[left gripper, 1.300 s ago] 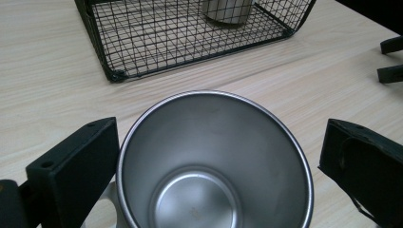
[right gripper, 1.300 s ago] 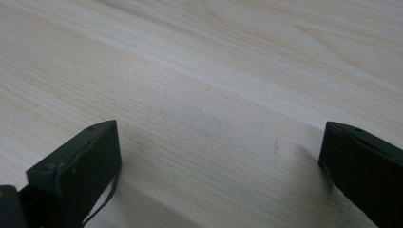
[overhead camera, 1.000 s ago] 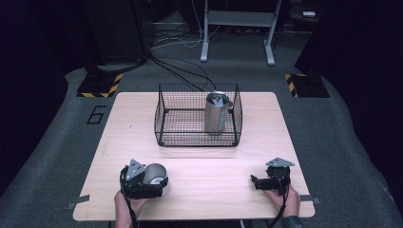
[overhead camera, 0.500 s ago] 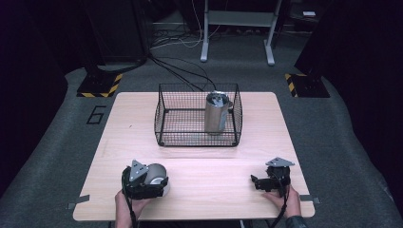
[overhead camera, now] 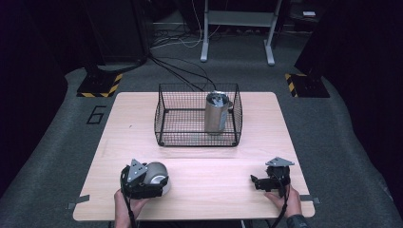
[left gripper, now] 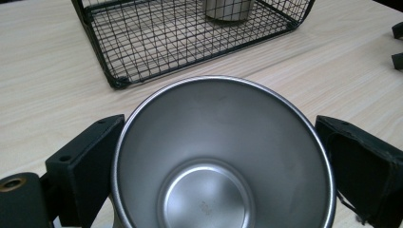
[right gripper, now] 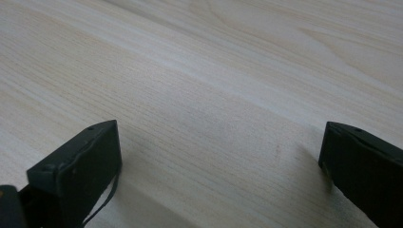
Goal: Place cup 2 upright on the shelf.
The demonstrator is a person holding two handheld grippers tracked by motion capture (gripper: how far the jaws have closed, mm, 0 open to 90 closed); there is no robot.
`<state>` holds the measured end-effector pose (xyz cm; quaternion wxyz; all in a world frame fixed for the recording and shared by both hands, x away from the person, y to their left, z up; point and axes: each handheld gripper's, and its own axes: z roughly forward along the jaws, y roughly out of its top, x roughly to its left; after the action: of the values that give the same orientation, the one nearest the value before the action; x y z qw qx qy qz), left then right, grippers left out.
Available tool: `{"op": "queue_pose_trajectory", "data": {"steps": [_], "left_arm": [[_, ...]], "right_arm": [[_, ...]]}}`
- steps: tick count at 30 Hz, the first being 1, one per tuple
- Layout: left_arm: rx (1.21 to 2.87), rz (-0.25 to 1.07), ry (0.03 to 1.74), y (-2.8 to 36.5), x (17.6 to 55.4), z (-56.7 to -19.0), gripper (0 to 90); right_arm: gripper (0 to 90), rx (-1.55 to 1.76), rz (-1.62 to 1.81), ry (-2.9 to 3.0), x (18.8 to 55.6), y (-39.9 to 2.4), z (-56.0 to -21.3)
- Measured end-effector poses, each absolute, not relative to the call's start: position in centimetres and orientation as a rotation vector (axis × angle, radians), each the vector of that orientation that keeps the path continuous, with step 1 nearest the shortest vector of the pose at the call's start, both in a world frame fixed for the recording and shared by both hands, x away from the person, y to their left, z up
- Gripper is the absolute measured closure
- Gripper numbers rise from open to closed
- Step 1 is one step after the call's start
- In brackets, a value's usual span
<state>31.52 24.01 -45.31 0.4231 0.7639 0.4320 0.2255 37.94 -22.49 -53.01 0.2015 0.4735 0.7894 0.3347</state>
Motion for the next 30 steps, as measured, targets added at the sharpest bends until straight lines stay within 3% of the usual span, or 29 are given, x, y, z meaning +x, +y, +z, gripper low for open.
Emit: {"op": "queue_pose_trajectory", "data": {"steps": [30], "left_arm": [[1.950, 0.580, 0.928, 22.4, 33.6, -39.7, 6.4]], "right_arm": [[0.0, 1.274, 0.947, 2.258, 38.2, -22.5, -53.0]]}}
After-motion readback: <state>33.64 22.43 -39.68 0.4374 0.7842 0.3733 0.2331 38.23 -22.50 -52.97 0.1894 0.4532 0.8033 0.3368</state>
